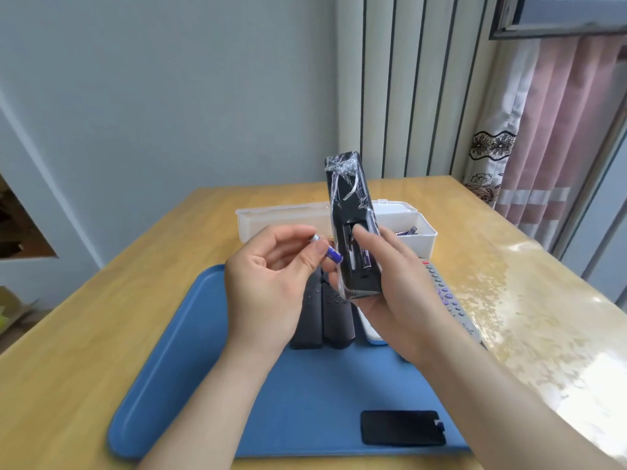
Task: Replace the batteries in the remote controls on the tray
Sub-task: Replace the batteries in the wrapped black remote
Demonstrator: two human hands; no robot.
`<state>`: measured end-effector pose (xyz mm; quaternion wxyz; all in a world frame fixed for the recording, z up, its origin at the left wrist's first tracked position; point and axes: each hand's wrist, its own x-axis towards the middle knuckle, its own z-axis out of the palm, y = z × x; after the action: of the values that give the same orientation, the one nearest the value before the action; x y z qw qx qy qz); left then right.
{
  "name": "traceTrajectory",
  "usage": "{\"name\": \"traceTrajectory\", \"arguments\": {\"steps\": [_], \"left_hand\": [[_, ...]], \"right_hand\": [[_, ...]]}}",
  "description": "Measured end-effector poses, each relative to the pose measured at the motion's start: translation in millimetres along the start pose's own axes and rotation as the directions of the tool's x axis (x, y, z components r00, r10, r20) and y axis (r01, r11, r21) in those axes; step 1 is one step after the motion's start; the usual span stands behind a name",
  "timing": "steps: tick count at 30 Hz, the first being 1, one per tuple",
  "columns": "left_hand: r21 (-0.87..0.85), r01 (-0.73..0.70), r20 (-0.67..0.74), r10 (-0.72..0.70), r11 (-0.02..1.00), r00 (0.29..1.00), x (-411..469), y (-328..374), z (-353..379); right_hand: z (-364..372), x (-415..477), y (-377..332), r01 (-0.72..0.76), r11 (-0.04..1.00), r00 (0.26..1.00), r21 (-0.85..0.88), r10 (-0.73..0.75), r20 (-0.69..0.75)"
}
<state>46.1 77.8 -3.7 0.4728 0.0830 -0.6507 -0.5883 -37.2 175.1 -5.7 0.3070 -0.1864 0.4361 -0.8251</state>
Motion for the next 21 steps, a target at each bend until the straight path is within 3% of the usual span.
{"name": "traceTrajectory", "arguments": {"steps": [4, 7, 10, 12, 14, 17, 21], "left_hand": [[0.171, -0.181, 0.065, 0.172, 0.968, 0.983, -8.1, -4.4, 2.1], [0.354, -0.353, 0.145, 0.322, 0.866, 0.935, -9.1, -10.3, 0.5], [0.406, -0.462, 0.207, 0.413, 0.789, 0.887, -9.3, -11.7, -0.9], [0.349, -0.36, 0.172, 0.319, 0.865, 0.932, -9.9, -8.4, 1.5], [0.209, -0.16, 0.093, 0.143, 0.965, 0.985, -9.3, -1.4, 4.7], [-0.001, 0.108, 0.015, -0.108, 0.994, 0.994, -3.2, 6.2, 2.5], [0.135, 0.145, 0.115, -0.161, 0.98, 0.98, 0.7, 1.6, -0.6]], "right_hand": [[0.6, 2.5, 3.7, -0.015, 1.0, 0.999, 0.005, 0.015, -0.029], [-0.4, 3.7, 4.8, -0.007, 1.0, 0.999, 0.002, 0.007, -0.038], [-2.2, 3.6, 5.0, -0.005, 1.0, 0.999, 0.008, 0.005, -0.036], [-2.1, 4.2, 6.7, 0.021, 1.0, 0.999, -0.014, -0.022, -0.029], [-0.9, 4.7, 8.5, 0.054, 0.998, 0.998, -0.04, -0.054, -0.015], [0.8, 4.5, 8.9, 0.072, 0.996, 0.997, -0.058, -0.072, 0.013], [-1.1, 4.7, 9.5, 0.085, 0.991, 0.996, -0.102, -0.084, 0.013]]}}
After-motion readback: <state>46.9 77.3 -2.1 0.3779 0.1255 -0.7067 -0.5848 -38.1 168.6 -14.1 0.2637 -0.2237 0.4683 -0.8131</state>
